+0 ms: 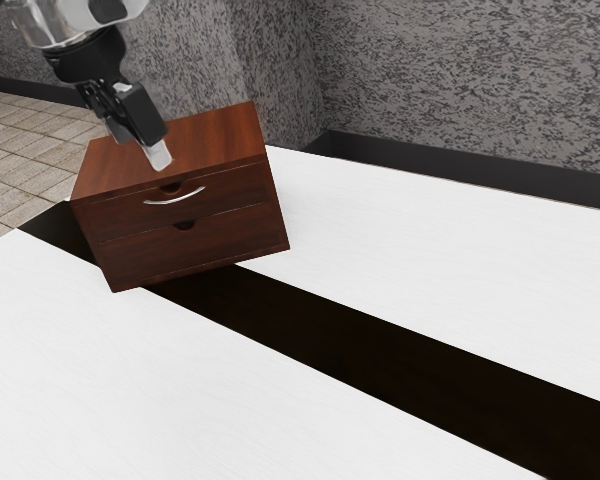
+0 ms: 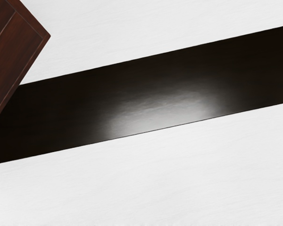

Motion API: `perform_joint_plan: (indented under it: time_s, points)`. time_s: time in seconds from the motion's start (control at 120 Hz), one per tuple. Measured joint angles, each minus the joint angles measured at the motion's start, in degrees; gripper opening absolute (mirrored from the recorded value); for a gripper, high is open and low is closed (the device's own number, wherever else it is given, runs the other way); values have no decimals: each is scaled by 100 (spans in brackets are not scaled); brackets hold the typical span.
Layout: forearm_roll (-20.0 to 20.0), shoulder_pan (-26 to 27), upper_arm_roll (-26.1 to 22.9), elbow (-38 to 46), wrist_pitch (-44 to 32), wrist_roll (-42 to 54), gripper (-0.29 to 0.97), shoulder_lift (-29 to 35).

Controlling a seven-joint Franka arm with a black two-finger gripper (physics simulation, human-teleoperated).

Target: Pull the drawer handle with one arm to open the drawer

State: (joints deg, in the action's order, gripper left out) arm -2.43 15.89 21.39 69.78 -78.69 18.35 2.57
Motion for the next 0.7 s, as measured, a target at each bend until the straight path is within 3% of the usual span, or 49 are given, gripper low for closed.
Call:
perform_joint_plan:
  time_s: [0.458, 0.7]
  points:
    - [-176, 7, -34, 37, 675, 171, 68, 33]
    - [-893, 95, -162, 691, 606, 234, 68, 177]
